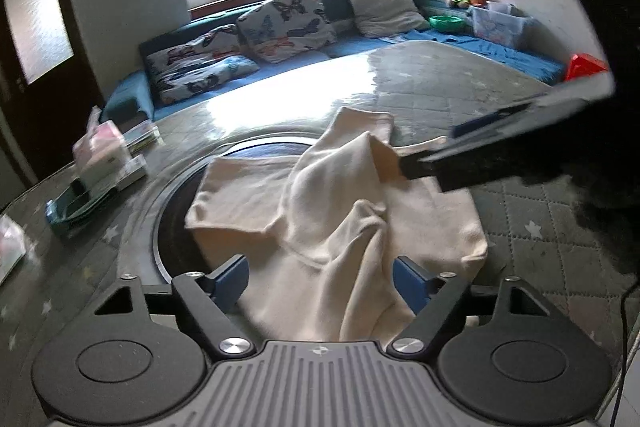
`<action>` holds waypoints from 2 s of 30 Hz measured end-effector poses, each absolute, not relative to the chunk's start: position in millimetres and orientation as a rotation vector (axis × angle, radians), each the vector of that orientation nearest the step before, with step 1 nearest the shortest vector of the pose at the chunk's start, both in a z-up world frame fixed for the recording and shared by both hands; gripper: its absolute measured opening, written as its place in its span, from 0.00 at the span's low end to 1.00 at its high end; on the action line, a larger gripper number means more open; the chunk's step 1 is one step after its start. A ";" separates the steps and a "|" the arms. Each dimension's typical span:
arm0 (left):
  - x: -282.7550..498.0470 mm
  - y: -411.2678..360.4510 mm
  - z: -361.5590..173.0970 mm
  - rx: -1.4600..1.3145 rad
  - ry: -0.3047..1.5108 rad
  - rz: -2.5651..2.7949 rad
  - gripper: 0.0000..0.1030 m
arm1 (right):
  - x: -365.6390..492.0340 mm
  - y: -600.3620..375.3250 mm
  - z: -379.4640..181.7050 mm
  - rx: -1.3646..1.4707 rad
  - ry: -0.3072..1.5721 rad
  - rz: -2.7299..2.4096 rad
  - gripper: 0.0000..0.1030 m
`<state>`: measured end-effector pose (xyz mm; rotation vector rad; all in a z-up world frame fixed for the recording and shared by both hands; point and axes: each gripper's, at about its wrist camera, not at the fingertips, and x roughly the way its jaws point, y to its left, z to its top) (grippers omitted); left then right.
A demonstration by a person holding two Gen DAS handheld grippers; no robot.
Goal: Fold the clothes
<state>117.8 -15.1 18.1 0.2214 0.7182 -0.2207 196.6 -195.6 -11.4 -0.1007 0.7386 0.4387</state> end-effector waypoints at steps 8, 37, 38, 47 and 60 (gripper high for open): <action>142.0 -27.7 14.2 0.255 0.708 -0.266 0.75 | 237.5 -187.7 -24.9 -0.107 0.786 0.458 0.41; 96.0 105.1 20.2 0.013 0.729 0.005 0.08 | 195.1 -259.9 3.6 -0.058 0.640 0.302 0.04; 89.3 110.5 19.3 0.004 0.733 0.013 0.08 | 190.2 -265.1 4.7 -0.058 0.634 0.288 0.04; 39.3 128.1 0.6 -0.009 0.813 0.009 0.08 | 144.5 -314.3 1.5 -0.061 0.643 0.116 0.04; 33.0 117.6 25.1 0.062 0.715 -0.033 0.37 | 154.3 -306.1 -18.4 -0.094 0.712 0.183 0.29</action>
